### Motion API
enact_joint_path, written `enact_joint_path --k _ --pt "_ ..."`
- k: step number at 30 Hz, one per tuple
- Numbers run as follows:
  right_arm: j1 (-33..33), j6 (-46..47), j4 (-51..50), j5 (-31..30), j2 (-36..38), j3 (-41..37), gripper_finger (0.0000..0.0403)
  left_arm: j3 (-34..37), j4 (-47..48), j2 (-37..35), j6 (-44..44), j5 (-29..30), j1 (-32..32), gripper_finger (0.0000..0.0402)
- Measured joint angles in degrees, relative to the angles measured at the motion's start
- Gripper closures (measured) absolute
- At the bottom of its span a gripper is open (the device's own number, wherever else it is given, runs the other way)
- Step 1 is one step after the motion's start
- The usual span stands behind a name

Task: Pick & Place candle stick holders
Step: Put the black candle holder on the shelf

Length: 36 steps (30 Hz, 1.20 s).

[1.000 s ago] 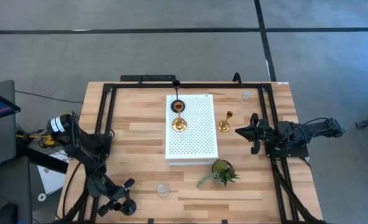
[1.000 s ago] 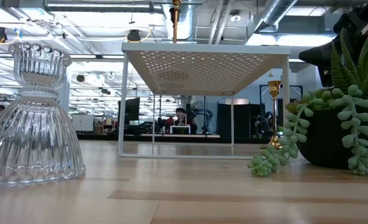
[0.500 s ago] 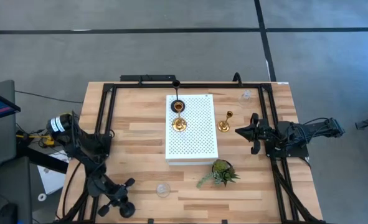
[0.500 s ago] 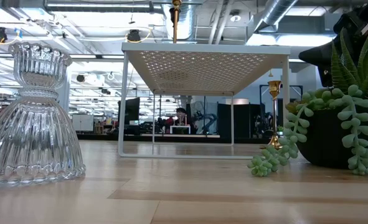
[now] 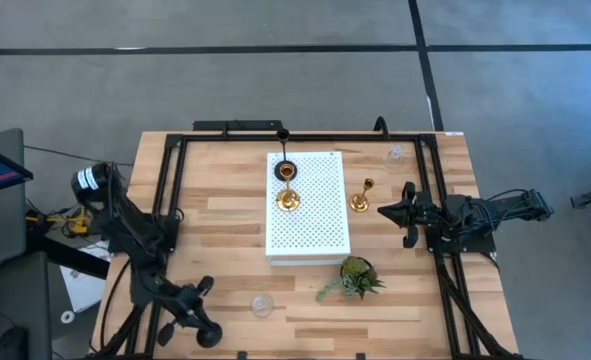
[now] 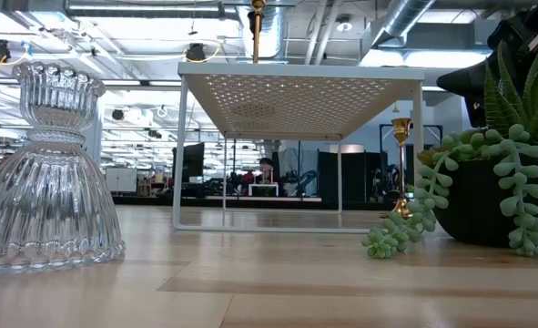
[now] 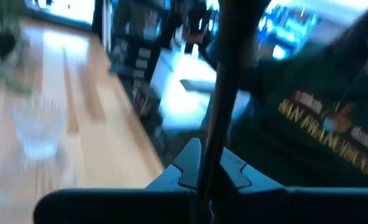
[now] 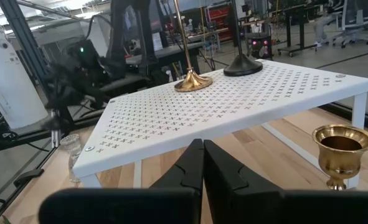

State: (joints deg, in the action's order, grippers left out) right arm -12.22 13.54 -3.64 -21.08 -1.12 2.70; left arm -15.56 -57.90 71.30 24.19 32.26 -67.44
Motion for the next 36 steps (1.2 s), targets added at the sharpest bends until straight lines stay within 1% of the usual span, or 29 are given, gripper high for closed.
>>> enact_joint_path --k 3,5,12,13,16,18,20,24,28,30,33,36 --pt "0.0 0.0 0.0 0.0 0.0 0.0 0.0402 -1.0 0.0 -3.6 -0.3 4.1 0.4 0.0390" --pt "0.0 0.0 0.0 0.0 0.0 0.0 0.0402 -1.7 0.0 -5.2 -0.4 5.5 1.8 0.0390" --pt "0.0 0.0 0.0 0.0 0.0 0.0 0.0402 -4.2 0.5 -7.0 -0.4 5.6 9.6 0.0391" --pt "0.0 0.0 0.0 0.0 0.0 0.0 0.0402 -4.8 0.5 -7.2 -0.4 5.2 10.7 0.0391" --pt "0.0 0.0 0.0 0.1 0.0 0.0 0.0402 -6.3 2.1 -8.3 -0.3 1.5 14.1 0.0391" --pt "0.0 0.0 0.0 0.4 0.0 0.0 0.0402 -7.9 5.9 -8.8 -0.3 -0.1 16.2 0.0392" --pt "0.0 -0.1 -0.1 1.1 0.0 0.0 0.0402 -10.2 12.3 -9.3 -0.3 -0.9 18.4 0.0392" --pt "-0.1 -0.6 -0.2 1.7 0.0 0.0 0.0402 -17.0 26.9 -9.4 0.1 -2.9 23.3 0.0392" --pt "-0.1 -0.6 -0.1 1.8 0.0 0.0 0.0402 -23.7 38.5 -9.4 -0.4 -5.3 27.9 0.0392" --pt "-0.1 -0.6 0.0 2.1 0.0 0.1 0.0402 -26.3 43.6 -9.4 -2.2 -6.1 30.0 0.0392" --pt "-0.1 -0.8 0.8 5.7 0.0 0.6 0.0402 -29.3 49.3 -9.4 -5.6 -6.2 33.0 0.0392" --pt "-0.1 -3.2 5.4 11.3 0.0 1.5 0.0402 -30.9 52.7 -9.3 -9.0 -6.3 36.1 0.0392"
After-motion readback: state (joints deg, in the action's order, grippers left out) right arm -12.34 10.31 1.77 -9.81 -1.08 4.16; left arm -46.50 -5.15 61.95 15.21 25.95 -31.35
